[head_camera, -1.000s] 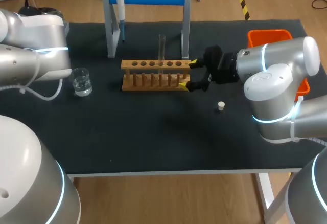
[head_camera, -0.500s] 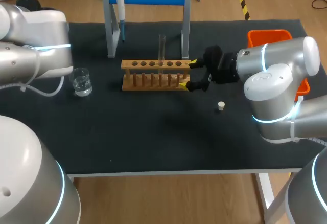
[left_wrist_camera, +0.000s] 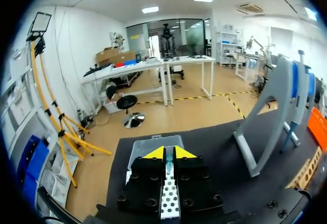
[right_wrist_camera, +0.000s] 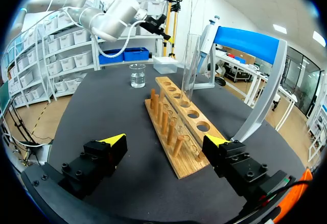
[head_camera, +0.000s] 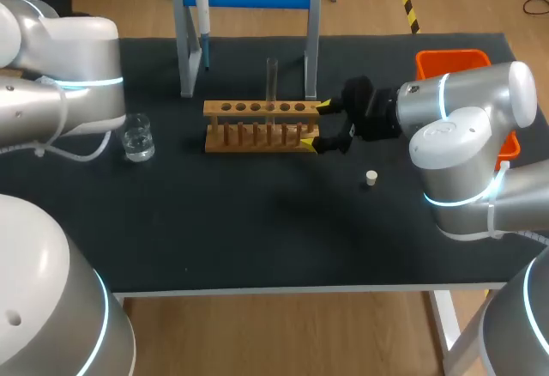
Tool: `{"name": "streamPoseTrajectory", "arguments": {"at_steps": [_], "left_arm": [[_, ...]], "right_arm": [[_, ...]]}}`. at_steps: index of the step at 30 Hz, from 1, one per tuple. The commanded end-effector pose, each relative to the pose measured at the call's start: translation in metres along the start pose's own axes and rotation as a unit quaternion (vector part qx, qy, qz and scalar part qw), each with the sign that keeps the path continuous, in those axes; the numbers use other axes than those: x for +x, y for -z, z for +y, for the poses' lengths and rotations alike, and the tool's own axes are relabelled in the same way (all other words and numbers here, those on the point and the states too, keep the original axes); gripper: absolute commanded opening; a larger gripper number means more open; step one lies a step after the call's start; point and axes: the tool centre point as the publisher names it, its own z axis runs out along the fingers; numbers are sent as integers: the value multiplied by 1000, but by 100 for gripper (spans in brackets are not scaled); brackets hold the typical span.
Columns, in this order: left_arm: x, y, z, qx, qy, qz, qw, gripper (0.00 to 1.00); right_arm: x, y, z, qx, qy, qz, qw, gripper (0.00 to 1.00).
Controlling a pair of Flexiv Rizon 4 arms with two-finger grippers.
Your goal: Invert the test tube, pick up the pipette, mount the tip to pipette, aspirate from beaker and dispense into the tube, eject the tip, return the pipette, and cap with the stopper.
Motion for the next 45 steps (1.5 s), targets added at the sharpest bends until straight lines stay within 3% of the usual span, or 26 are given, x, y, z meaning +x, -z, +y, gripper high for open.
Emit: {"name": "streamPoseTrajectory", "arguments": {"at_steps": [1, 3, 6, 28, 32, 39, 45], "left_arm": [[13, 54, -1, 17, -60, 98, 993, 0], [31, 73, -3, 15, -105, 142, 984, 0], [64, 104, -3, 12, -177, 225, 958, 0], [64, 104, -3, 12, -177, 225, 958, 0], [95, 142, 1, 31, -209, 273, 939, 0], [167, 204, 12, 34, -255, 350, 901, 0], [234, 235, 28, -8, -296, 398, 868, 0]], "right_arm": [[0, 1, -1, -2, 0, 1, 1000, 100], [0, 1, -1, -2, 0, 1, 1000, 100], [0, 1, -1, -2, 0, 1, 1000, 100], [0, 1, -1, -2, 0, 1, 1000, 100], [0, 1, -1, -2, 0, 1, 1000, 100], [0, 1, -1, -2, 0, 1, 1000, 100], [0, 1, -1, -2, 0, 1, 1000, 100]]}}
